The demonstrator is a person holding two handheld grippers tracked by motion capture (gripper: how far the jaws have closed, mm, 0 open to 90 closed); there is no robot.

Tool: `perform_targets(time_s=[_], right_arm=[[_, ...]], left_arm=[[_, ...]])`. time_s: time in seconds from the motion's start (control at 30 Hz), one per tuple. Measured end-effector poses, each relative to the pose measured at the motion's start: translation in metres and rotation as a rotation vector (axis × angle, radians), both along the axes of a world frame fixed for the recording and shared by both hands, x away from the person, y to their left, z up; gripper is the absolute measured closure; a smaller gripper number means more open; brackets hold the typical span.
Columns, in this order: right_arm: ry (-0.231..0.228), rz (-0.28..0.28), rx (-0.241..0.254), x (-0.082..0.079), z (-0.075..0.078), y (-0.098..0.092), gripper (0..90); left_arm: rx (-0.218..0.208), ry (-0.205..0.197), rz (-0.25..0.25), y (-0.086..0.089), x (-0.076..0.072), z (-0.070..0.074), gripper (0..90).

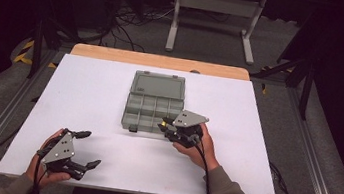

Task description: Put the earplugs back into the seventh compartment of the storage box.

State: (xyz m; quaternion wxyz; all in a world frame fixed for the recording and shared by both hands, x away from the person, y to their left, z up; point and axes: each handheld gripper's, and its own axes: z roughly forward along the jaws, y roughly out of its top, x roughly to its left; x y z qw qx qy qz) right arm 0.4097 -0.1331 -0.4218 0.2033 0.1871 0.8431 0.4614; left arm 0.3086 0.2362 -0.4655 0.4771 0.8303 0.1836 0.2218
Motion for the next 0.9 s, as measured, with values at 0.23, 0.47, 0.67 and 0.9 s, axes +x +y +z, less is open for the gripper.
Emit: perform_targets(time_s=[0.23, 0.47, 0.67, 0.9], right_arm=[[0.019, -0.034, -0.012, 0.016, -0.007, 0.004, 69.1], [0.038, -0.061, -0.022, 0.027, -0.015, 0.006, 68.5], [0.045, -0.07, -0.027, 0.032, -0.017, 0.009, 68.0], [0.056, -0.08, -0.033, 0.034, -0.021, 0.012, 66.2]], left_arm=[[0.0, 0.003, 0.0, 0.0, 0.0, 0.0, 7.6], [-0.003, 0.005, 0.003, 0.0, 0.0, -0.001, 7.7], [0.003, 0.005, 0.002, 0.0, 0.0, -0.001, 7.7], [0.002, 0.007, 0.003, 0.0, 0.001, -0.002, 7.7]])
